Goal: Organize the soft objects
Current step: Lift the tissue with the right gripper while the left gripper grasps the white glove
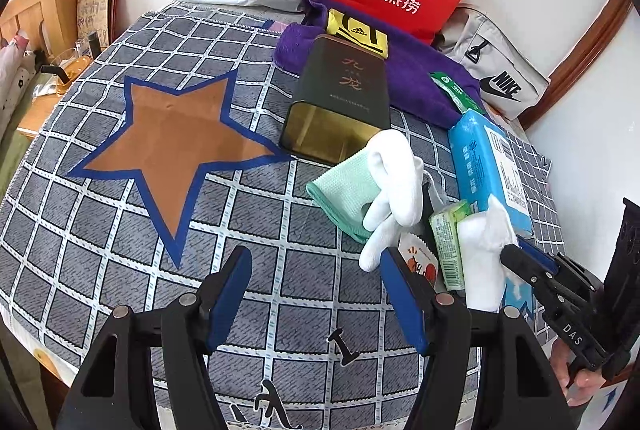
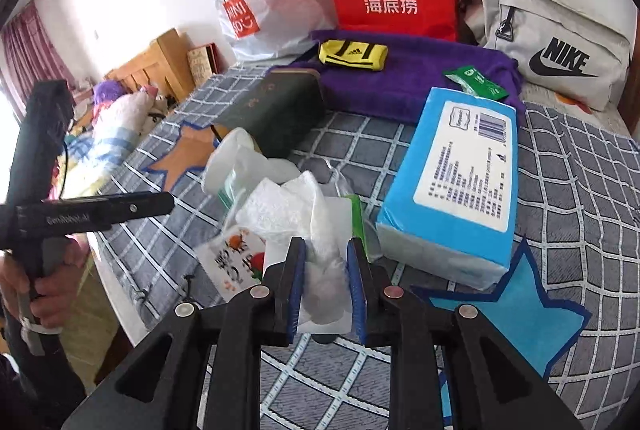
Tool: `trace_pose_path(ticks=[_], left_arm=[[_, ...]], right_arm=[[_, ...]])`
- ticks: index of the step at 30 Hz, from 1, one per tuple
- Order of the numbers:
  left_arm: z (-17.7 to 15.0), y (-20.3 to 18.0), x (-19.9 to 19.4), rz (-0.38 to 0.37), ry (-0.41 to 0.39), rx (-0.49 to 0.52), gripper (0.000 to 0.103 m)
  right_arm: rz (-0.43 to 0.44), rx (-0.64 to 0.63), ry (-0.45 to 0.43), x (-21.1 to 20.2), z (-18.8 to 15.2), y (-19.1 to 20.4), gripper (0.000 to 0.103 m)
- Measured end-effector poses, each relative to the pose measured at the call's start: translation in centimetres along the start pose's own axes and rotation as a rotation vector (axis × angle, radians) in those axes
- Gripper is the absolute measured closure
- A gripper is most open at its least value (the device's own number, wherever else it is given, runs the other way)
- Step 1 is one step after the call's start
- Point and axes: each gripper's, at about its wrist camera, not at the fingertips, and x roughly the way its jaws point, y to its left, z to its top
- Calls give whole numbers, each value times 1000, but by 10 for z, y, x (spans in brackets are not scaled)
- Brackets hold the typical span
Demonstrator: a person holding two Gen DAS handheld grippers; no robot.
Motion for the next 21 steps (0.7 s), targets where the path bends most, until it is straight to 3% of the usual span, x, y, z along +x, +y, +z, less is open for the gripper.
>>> trace_pose_path(ticks=[5, 8, 9, 11, 12, 21], left_arm=[[-3, -1, 0, 2, 4, 4, 38], [-4, 1, 1, 6, 7, -3, 38], [-4, 2, 2, 3, 9, -5, 38], [-4, 2, 3, 4, 13, -8, 38], [-4, 2, 3, 3, 15, -7, 38], [-2, -2, 4, -18, 5, -2, 38]], right_arm=[[-25, -20, -27, -9, -4, 0, 66], [-26, -38, -40, -16, -6, 1, 66], [-19, -48, -35, -16, -7, 2, 67], [-28, -58, -24, -13, -8, 3, 82], [-31, -61, -18, -11, -9, 3, 84], [38, 35, -167, -42, -9, -9, 85]])
